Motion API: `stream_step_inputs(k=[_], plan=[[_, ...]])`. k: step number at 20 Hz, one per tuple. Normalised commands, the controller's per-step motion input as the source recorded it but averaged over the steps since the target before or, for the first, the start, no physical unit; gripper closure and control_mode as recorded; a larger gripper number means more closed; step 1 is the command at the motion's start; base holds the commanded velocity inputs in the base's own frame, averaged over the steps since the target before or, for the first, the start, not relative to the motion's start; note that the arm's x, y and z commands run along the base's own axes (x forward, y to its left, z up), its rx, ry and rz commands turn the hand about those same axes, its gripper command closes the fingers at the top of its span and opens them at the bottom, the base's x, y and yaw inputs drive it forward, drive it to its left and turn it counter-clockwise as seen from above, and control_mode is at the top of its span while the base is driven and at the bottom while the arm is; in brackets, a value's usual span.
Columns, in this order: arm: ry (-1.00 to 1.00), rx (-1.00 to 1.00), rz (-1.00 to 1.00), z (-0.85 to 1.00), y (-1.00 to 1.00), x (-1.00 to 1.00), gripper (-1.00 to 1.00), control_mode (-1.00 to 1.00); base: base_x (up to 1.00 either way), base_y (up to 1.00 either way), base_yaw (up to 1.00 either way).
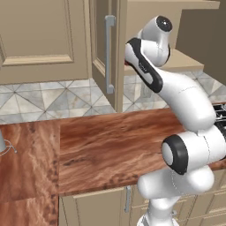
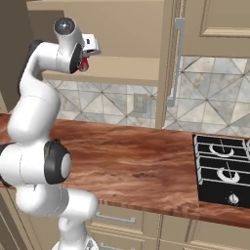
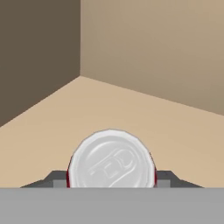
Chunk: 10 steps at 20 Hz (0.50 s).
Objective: Sort all alcoholic drinks to one cabinet, and non-alcoholic drinks to the other.
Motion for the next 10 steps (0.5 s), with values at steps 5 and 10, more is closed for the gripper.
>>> stream_step_inputs(k=[5, 10], plan=[[0.0, -0.01, 0.0, -0.13, 0.19, 0.59, 1.0, -1.0, 0.0, 0.0, 0.0], [0.01, 0.0, 0.0, -0.19, 0.14, 0.5, -1.0, -1.0, 0.0, 0.0, 0.0]])
